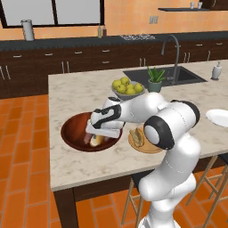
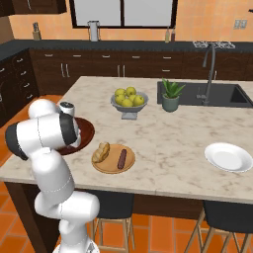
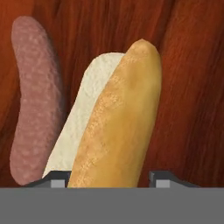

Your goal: Place one bun and one sausage from the bowl on each plate.

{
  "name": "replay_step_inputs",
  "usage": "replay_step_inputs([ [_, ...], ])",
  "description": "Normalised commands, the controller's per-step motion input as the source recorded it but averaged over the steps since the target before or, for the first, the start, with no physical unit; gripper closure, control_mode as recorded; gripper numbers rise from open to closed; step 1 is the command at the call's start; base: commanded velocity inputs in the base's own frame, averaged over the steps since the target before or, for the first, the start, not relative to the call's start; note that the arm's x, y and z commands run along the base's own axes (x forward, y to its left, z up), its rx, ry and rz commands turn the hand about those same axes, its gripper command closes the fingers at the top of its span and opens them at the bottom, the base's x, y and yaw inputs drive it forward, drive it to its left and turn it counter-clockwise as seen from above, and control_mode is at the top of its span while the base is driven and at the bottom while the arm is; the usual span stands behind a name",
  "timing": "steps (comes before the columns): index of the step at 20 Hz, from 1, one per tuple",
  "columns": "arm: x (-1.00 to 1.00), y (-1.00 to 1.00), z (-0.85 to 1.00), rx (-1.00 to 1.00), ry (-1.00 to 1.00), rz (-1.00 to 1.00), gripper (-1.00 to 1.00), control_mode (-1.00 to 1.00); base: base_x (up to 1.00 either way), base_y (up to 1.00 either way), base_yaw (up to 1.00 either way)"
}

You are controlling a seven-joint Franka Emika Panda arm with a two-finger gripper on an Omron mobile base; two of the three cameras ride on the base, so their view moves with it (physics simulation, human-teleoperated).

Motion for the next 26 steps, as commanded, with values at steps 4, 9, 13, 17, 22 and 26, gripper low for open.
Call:
replay_step_inputs([
  [4, 0.0, 0.0, 0.0, 0.0, 0.0, 0.0, 1.0, -1.0, 0.0, 0.0, 0.0],
  [9, -0.18, -0.19, 0.36, 0.0, -0.06, -0.01, 1.0, -1.0, 0.0, 0.0, 0.0],
  [13, -0.42, -0.12, 0.93, 0.0, 0.0, -0.01, 1.0, -1.0, 0.0, 0.0, 0.0],
  [17, -0.82, -0.17, 0.7, -0.01, 0.01, 0.0, 1.0, -1.0, 0.0, 0.0, 0.0],
  [22, -0.8, -0.29, 0.39, -0.09, 0.07, 0.07, 1.0, -1.0, 0.0, 0.0, 0.0],
  [26, -0.11, -0.62, 0.24, -0.07, 0.08, 0.15, 1.0, -1.0, 0.0, 0.0, 0.0],
])
